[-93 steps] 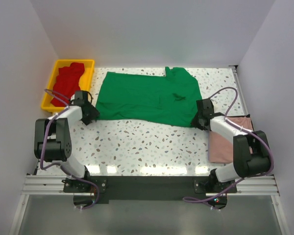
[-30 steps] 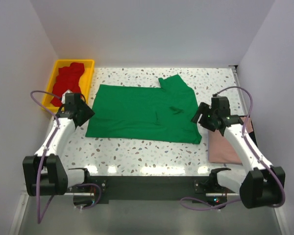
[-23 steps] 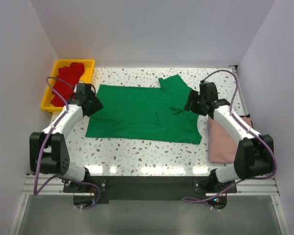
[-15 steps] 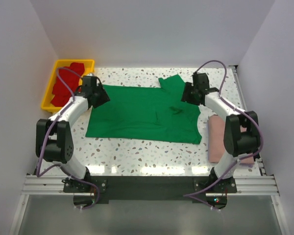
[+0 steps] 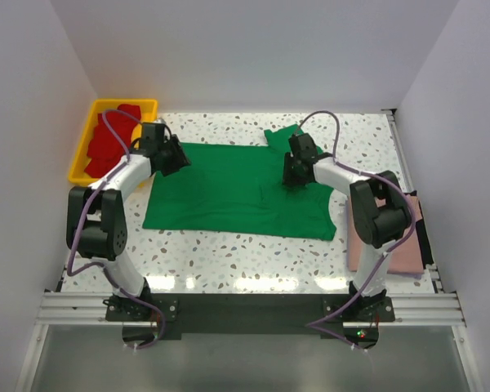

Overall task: Fold and stack the t-shirts
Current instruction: Fold the tshirt

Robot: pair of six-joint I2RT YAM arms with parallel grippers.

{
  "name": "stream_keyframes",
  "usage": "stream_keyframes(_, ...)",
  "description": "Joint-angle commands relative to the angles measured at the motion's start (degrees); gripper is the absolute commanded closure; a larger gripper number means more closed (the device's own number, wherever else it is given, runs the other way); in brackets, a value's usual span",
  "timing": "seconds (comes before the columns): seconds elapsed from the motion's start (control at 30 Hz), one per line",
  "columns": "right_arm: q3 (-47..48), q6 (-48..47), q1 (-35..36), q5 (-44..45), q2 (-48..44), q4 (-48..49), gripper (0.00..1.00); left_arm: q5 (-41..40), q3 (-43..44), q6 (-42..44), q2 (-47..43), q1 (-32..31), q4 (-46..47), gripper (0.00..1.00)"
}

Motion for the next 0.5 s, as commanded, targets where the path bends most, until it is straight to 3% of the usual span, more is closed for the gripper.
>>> stream_keyframes(0.0,-2.51,0.73,2.81,3.38,-3.07,1.88,0.68,1.69,0.84,1.91,-0.25,-0.04,1.94,0.45)
stream_keyframes(0.27,-5.42,1.35,3.44,3.56,-4.83,2.23,0.68,2.83,0.49,2.09,-0.6,0.05,2.2,0.45)
stream_keyframes(0.47,-5.25,0.12,3.44,6.37,-8.96,2.67,0.61,2.92,-0.04,2.44,-0.69,0.05,2.47,0.45)
